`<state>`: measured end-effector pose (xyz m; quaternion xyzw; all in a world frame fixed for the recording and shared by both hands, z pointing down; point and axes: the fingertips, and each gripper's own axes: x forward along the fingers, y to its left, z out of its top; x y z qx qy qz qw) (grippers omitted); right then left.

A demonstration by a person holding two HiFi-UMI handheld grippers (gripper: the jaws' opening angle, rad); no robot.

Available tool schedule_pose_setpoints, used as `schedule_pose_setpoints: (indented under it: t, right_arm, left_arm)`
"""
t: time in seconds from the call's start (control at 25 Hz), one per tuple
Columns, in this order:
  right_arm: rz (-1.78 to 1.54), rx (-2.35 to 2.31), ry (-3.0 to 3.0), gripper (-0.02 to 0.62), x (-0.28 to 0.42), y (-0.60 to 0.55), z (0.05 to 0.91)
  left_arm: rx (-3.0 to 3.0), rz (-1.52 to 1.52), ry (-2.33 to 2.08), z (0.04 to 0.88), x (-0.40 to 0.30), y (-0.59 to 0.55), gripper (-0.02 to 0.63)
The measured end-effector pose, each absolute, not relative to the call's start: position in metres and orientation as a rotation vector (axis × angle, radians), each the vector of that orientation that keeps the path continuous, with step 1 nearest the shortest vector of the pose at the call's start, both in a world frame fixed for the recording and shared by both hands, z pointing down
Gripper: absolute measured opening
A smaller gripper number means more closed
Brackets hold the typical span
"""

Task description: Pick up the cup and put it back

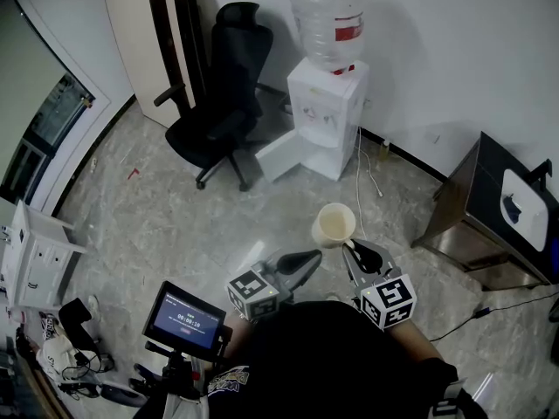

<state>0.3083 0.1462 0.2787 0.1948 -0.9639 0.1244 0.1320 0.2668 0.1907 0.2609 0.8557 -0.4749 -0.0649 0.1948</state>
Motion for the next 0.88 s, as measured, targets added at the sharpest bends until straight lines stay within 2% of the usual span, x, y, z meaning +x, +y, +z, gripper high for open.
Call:
schedule_pose_setpoints:
  t: [0.88]
  right_arm:
    - [0.372, 0.606, -2.810, 0.055, 0.311, 0.160, 0.278]
  left_arm:
    - [2.478, -0.176, -1.273, 0.258, 0.274, 0.206, 0.003]
